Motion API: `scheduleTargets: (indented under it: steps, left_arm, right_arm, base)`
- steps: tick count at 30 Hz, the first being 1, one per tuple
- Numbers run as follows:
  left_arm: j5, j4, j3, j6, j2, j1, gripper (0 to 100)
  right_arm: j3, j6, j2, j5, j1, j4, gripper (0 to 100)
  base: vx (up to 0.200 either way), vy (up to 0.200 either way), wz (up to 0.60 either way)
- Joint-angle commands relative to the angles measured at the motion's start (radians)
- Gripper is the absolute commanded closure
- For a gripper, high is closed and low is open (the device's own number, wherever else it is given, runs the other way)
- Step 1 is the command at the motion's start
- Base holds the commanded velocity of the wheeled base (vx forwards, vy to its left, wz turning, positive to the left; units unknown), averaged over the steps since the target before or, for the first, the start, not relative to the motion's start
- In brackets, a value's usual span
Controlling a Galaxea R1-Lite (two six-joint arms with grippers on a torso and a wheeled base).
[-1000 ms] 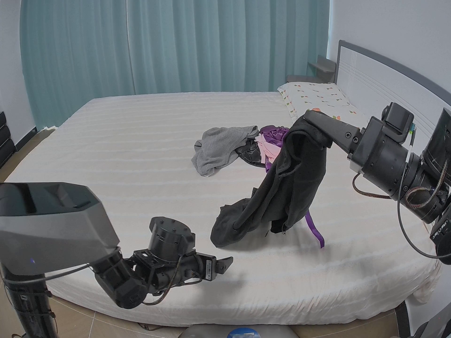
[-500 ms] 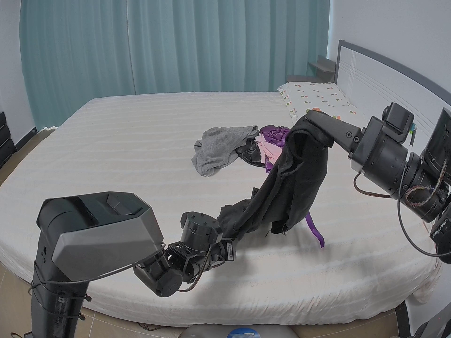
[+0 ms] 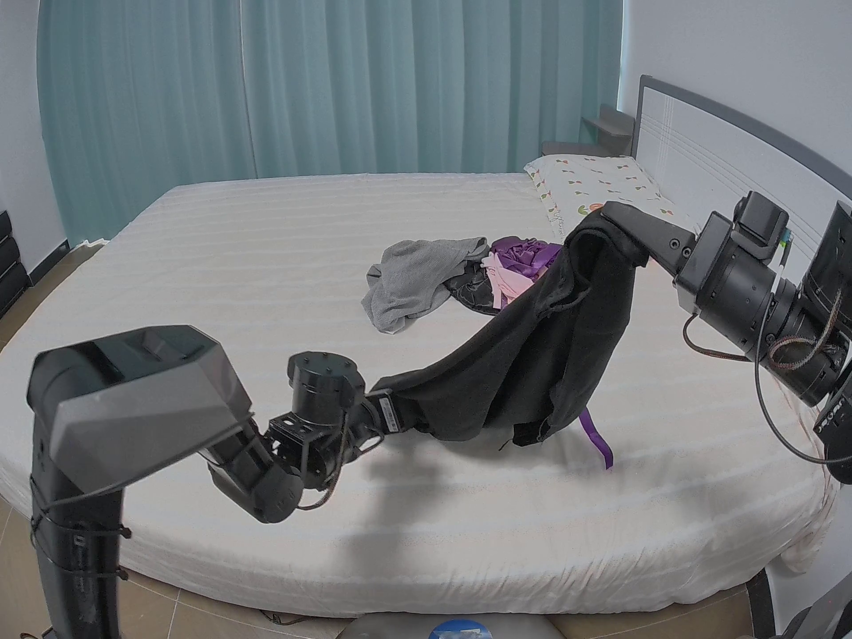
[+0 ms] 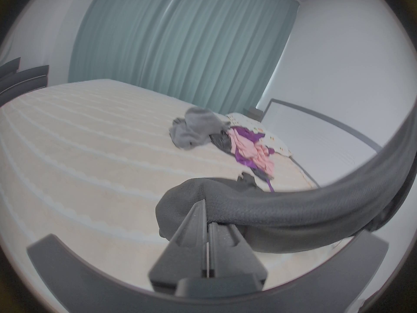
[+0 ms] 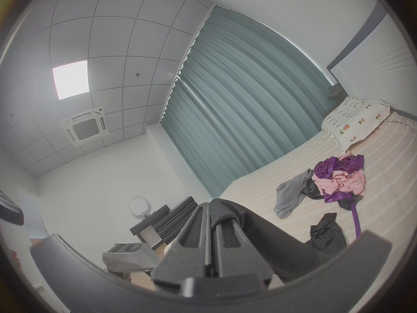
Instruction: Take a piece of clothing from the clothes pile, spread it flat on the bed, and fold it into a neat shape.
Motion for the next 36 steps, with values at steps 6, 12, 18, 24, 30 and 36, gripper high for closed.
scheduleTargets:
  steps: [6, 12, 18, 24, 30, 36]
  left_arm:
    - [-0.006, 0.093, 0.085, 0.0, -0.386, 0.145, 100]
    - [-0.012, 0.24, 0.086, 0.0, -0.527, 0.163, 100]
    - [-0.014, 0.333, 0.131, -0.002, -0.572, 0.153, 100]
    - [-0.024, 0.326, 0.18, -0.015, -0.458, 0.148, 100]
    - [-0.052, 0.229, 0.144, -0.045, -0.293, 0.151, 100]
    - [-0.063, 0.117, 0.088, -0.043, -0.136, 0.15, 100]
  right_arm:
    - [-0.04, 0.008, 0.026, 0.002, -0.072, -0.003, 100]
    - [-0.051, 0.008, 0.008, 0.002, -0.075, -0.003, 100]
    - [-0.035, 0.01, 0.005, 0.005, -0.075, -0.003, 100]
    - [-0.008, 0.01, 0.019, 0.01, -0.071, -0.003, 100]
    - [-0.009, 0.01, 0.025, 0.013, -0.065, -0.002, 100]
    - [-0.018, 0.01, 0.052, 0.013, -0.062, -0.003, 100]
  base:
    - [0.0, 0.0, 0.0]
    - [0.0, 0.0, 0.0]
    - [0.0, 0.0, 0.0]
    - [0.0, 0.0, 0.0]
    - [0.0, 0.0, 0.0]
    - [0.0, 0.0, 0.0]
